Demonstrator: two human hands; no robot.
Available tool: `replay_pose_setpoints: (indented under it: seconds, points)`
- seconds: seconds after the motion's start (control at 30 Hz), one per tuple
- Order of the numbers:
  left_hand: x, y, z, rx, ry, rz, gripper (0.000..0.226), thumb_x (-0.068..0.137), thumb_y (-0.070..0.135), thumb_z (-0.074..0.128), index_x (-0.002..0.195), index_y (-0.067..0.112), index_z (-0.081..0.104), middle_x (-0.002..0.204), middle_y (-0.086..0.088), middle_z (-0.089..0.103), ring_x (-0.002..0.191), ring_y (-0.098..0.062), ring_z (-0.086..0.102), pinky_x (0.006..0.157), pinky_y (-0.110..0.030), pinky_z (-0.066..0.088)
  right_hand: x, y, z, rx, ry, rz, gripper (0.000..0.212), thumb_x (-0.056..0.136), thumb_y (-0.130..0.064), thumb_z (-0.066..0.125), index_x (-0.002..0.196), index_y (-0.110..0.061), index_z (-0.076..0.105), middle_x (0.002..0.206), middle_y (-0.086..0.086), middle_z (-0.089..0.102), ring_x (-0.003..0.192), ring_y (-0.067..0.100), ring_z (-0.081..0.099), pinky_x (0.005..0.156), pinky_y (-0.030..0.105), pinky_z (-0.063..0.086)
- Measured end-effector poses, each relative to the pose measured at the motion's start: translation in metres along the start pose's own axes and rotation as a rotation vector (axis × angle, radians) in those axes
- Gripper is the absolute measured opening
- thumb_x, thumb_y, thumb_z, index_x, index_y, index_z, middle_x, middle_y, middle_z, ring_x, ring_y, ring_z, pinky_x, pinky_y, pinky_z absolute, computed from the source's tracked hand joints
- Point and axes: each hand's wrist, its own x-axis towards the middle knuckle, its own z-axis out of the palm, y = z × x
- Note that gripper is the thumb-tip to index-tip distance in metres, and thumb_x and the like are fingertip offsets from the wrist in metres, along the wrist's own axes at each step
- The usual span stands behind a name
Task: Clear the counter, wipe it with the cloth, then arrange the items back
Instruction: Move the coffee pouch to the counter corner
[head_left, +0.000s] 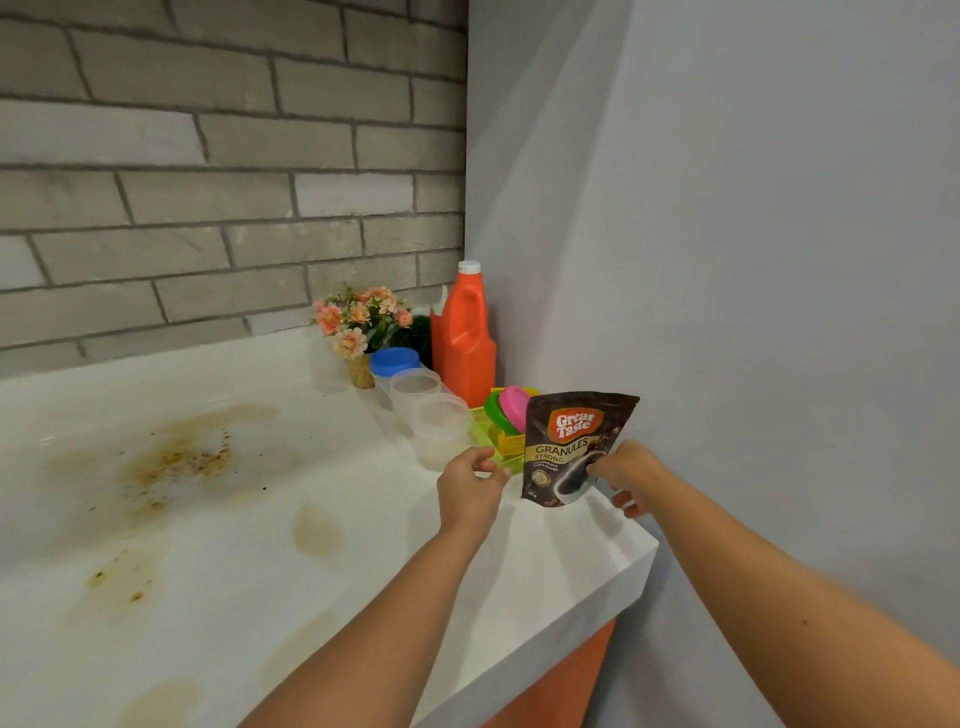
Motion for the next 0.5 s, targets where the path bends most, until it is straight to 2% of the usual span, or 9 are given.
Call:
replay_pose_setpoints:
  seconds: [0.07, 0.2, 0.33, 0.5]
  points:
    - [-0.003, -0.001, -0.009, 0.004, -0.001, -0.001, 0.031, 0.085, 0.014, 0.067, 0.115, 0.008, 0.061, 0.099, -0.003, 0.060, 0.091, -0.019, 0.057, 0.082, -0.025, 0.045, -0.006, -0.002, 0.002, -0.029, -0.033, 0.028, 0.042, 0.092, -0.022, 0.057, 0.126, -0.004, 0.042, 0.116, 0.019, 0.055, 0.096, 0.032, 0.061, 0.074, 0.037, 0.051]
    - [-0.006, -0.008, -0.037, 0.001, 0.015, -0.027, 0.023, 0.088, 0.014, 0.063, 0.110, 0.010, 0.063, 0.096, -0.001, 0.059, 0.090, -0.018, 0.056, 0.084, -0.025, 0.045, -0.025, -0.009, 0.013, -0.191, -0.173, 0.078, 0.041, 0.092, -0.029, 0.055, 0.122, -0.001, 0.049, 0.098, 0.014, 0.061, 0.075, 0.025, 0.063, 0.072, 0.033, 0.054]
    - [-0.012, -0.018, -0.081, -0.047, 0.021, -0.039, 0.012, 0.090, 0.015, 0.058, 0.097, 0.011, 0.067, 0.090, 0.000, 0.062, 0.089, -0.021, 0.061, 0.085, -0.032, 0.049, -0.050, -0.031, 0.039, -0.210, -0.249, 0.011, 0.031, 0.093, -0.030, 0.053, 0.108, -0.003, 0.056, 0.084, 0.011, 0.062, 0.067, 0.023, 0.062, 0.062, 0.031, 0.053]
    - [-0.019, -0.027, -0.162, -0.049, 0.101, -0.048, 0.013, 0.092, 0.017, 0.052, 0.087, 0.016, 0.063, 0.084, 0.002, 0.060, 0.084, -0.021, 0.059, 0.071, -0.028, 0.044, -0.093, -0.074, 0.092, -0.159, -0.318, -0.124, 0.026, 0.094, -0.027, 0.053, 0.104, -0.003, 0.054, 0.084, 0.011, 0.062, 0.064, 0.023, 0.060, 0.060, 0.031, 0.050]
